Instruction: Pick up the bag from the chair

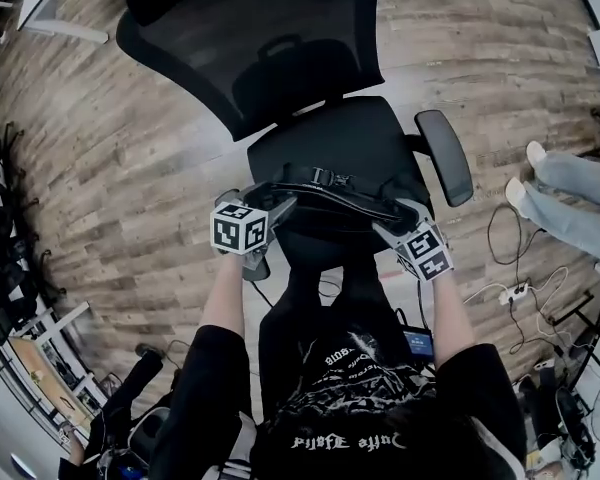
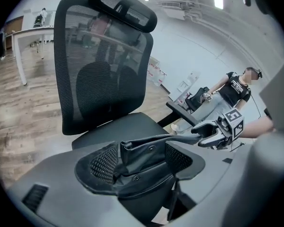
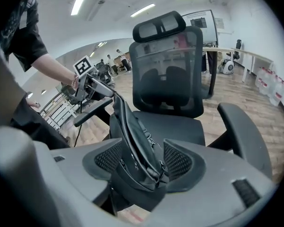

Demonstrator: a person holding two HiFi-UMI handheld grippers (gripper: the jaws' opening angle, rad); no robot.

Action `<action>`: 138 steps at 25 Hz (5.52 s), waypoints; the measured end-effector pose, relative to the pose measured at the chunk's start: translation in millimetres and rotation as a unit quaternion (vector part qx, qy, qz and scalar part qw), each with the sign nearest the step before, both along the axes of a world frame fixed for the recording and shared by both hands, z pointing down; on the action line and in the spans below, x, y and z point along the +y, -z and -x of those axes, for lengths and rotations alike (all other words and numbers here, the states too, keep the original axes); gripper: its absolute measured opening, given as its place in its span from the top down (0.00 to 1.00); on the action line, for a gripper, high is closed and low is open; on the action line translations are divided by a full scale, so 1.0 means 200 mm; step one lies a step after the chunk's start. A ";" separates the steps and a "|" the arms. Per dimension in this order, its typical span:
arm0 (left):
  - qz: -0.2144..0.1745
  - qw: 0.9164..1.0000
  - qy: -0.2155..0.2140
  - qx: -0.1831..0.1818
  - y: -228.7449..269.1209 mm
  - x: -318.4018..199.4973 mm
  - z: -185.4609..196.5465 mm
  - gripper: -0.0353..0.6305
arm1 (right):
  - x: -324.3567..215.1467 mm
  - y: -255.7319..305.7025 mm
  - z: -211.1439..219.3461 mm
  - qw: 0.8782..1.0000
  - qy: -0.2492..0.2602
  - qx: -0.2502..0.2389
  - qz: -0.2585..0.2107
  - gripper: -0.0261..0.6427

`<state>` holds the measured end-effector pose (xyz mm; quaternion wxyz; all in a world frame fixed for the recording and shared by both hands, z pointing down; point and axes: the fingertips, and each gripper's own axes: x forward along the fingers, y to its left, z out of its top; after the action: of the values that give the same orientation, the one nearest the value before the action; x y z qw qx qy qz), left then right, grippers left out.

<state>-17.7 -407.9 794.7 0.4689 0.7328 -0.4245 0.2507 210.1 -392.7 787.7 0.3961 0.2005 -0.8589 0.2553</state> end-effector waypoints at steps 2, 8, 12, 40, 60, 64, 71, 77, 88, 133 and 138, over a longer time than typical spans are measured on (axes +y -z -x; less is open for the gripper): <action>0.001 1.000 -0.018 -0.011 -0.05 -0.01 0.01 0.47 | 0.01 -0.05 0.01 1.000 0.009 0.003 0.006 0.53; 0.021 0.997 -0.079 -0.005 -0.19 0.01 -0.05 0.47 | 0.03 -0.17 0.05 1.000 0.011 0.001 0.020 0.53; 0.025 0.995 -0.093 -0.010 -0.26 0.03 -0.08 0.47 | 0.03 -0.21 0.07 1.000 -0.005 -0.012 0.022 0.53; 0.022 0.999 0.012 -0.026 -0.14 0.27 -0.12 0.84 | 0.18 -0.08 0.08 0.991 -0.130 -0.006 0.040 0.87; -0.031 0.999 0.015 -0.029 0.29 0.51 -0.19 0.84 | 0.38 0.34 0.01 0.990 -0.134 0.019 -0.030 0.87; -0.042 0.999 0.015 -0.032 0.37 0.54 -0.17 0.84 | 0.42 0.42 0.03 0.990 -0.133 0.017 -0.038 0.87; -0.051 0.998 0.013 -0.033 0.49 0.60 -0.12 0.84 | 0.48 0.54 0.07 0.991 -0.127 0.017 -0.049 0.87; -0.068 0.997 0.025 -0.032 0.59 0.61 -0.09 0.84 | 0.47 0.65 0.11 0.991 -0.107 0.018 -0.074 0.87; -0.110 0.992 0.031 -0.049 0.81 0.61 -0.01 0.84 | 0.44 0.86 0.20 0.990 -0.087 0.006 -0.110 0.87; -0.348 0.934 0.017 -0.075 2.00 0.26 0.05 0.89 | 0.01 2.02 0.30 0.952 -0.077 -0.095 -0.282 0.86; -0.381 0.921 0.023 -0.077 2.19 0.26 0.06 0.90 | 0.01 2.18 0.31 0.942 -0.084 -0.109 -0.305 0.86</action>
<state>-29.4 -356.5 356.7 0.1252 0.8247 -0.5394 0.1152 148.1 -391.1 350.9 0.1968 0.3539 -0.9137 0.0333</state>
